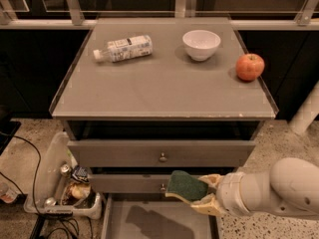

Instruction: Place sponge into bottom drawer

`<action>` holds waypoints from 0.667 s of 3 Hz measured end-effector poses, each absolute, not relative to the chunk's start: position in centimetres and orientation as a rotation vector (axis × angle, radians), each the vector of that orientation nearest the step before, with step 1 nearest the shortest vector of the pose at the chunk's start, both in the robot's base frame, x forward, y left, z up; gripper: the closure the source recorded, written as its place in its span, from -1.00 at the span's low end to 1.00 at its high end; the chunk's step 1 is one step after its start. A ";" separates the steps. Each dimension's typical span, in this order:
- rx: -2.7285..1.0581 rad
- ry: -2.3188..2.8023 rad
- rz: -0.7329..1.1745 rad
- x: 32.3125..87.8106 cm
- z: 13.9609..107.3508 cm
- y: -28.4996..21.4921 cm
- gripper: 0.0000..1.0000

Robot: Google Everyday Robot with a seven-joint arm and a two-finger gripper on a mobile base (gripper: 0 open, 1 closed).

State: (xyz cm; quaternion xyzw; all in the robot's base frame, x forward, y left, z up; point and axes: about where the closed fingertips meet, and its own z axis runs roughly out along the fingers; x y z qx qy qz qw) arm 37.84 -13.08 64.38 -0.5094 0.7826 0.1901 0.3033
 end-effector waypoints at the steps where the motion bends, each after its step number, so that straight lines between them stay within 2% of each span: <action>1: -1.200 2.162 0.470 40.0 61.8 -14.6 1.00; 2: -1.202 2.161 0.471 40.0 61.8 -14.6 1.00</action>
Offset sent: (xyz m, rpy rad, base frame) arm 0.0164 -0.0125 -0.0228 0.0048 0.0240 -0.1035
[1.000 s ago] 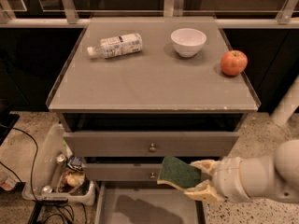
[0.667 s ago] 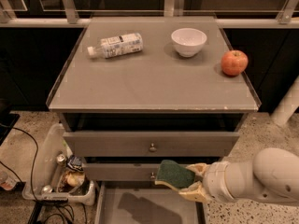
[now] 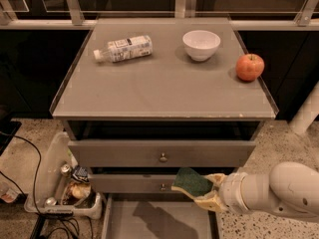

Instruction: Place sponge into bottom drawer

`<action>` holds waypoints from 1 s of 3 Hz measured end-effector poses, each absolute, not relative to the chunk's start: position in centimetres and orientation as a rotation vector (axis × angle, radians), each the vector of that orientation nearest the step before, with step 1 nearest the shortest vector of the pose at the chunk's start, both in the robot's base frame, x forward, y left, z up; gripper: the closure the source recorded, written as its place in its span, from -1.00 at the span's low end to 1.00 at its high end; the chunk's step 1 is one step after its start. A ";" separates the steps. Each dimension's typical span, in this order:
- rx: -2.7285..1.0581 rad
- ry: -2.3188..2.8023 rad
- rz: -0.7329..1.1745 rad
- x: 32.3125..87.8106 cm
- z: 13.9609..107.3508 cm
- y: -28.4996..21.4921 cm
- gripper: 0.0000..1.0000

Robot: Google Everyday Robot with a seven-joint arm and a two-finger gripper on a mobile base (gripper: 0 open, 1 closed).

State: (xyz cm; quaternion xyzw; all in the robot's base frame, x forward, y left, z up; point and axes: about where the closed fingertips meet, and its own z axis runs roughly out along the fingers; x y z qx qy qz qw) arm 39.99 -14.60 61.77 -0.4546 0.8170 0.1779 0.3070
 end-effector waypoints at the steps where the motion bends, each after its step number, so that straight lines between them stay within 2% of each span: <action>1: -1.198 2.186 0.487 40.1 60.5 -14.2 1.00; 3: -1.171 2.261 0.493 40.9 49.0 -14.4 1.00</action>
Offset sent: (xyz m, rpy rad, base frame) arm 0.0113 0.0114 -0.1259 -0.0052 0.0917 -0.0298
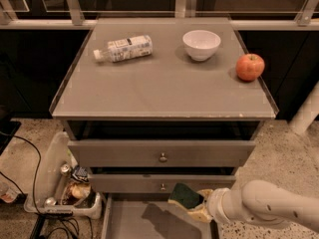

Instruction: Place sponge into bottom drawer

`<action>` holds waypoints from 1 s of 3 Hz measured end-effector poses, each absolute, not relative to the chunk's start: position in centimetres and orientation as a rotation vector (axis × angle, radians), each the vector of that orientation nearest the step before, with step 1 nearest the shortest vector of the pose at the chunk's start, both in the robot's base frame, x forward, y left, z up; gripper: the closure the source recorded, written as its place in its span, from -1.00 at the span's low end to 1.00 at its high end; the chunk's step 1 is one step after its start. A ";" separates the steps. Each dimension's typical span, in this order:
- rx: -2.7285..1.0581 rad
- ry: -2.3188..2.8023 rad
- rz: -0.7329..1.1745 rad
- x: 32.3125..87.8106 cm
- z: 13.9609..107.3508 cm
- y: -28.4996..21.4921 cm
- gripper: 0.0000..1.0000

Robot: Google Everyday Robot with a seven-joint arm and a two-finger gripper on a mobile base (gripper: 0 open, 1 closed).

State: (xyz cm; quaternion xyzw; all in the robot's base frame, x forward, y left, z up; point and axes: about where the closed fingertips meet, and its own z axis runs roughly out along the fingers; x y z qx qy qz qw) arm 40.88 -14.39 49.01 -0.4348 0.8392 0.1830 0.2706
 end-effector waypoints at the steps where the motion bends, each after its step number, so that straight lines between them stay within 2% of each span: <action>1: -1.125 2.298 0.456 41.8 42.6 -15.5 1.00; 2: -1.080 2.347 0.429 42.8 35.6 -16.0 1.00; 3: -1.080 2.347 0.429 42.8 35.6 -16.0 1.00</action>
Offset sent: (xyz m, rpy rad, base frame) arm 0.0387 -0.0295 -0.1903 -0.0805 0.0218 -0.1369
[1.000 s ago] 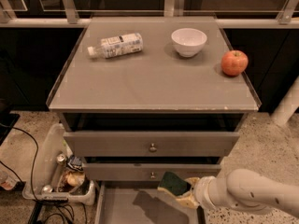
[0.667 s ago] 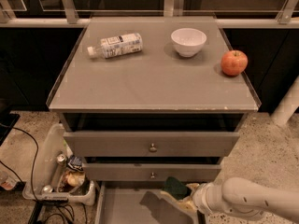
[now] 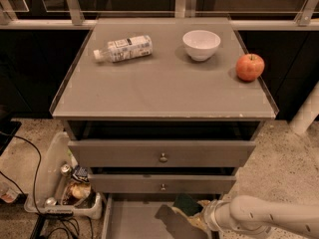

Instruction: Place sponge into bottom drawer

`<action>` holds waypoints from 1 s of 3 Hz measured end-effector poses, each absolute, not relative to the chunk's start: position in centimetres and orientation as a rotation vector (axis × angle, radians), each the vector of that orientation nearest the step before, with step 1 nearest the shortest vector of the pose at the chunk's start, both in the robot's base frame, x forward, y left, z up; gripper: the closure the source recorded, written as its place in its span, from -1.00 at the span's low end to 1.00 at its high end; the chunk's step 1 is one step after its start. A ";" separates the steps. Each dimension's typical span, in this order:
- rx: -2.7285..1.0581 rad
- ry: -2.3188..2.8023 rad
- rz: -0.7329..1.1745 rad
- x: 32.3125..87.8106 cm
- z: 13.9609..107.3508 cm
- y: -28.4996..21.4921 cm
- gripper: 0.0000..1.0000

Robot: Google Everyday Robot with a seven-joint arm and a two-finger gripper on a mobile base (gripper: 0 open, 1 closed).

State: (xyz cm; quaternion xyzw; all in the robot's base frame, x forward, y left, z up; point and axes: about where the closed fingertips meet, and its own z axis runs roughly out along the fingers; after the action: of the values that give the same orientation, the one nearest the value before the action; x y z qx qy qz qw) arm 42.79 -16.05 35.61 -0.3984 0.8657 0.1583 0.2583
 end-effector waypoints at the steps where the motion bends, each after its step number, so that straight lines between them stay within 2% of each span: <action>1: -1.067 2.281 0.448 42.9 34.3 -15.7 1.00; 3: -1.033 2.070 0.562 44.0 28.5 -16.2 1.00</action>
Offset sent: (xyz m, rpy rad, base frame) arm 0.0154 -0.0087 -0.0550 0.2483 -0.2532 0.0156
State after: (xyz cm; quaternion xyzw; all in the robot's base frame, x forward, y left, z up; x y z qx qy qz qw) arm 44.04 -16.21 28.51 -0.4031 0.8072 0.2193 0.3713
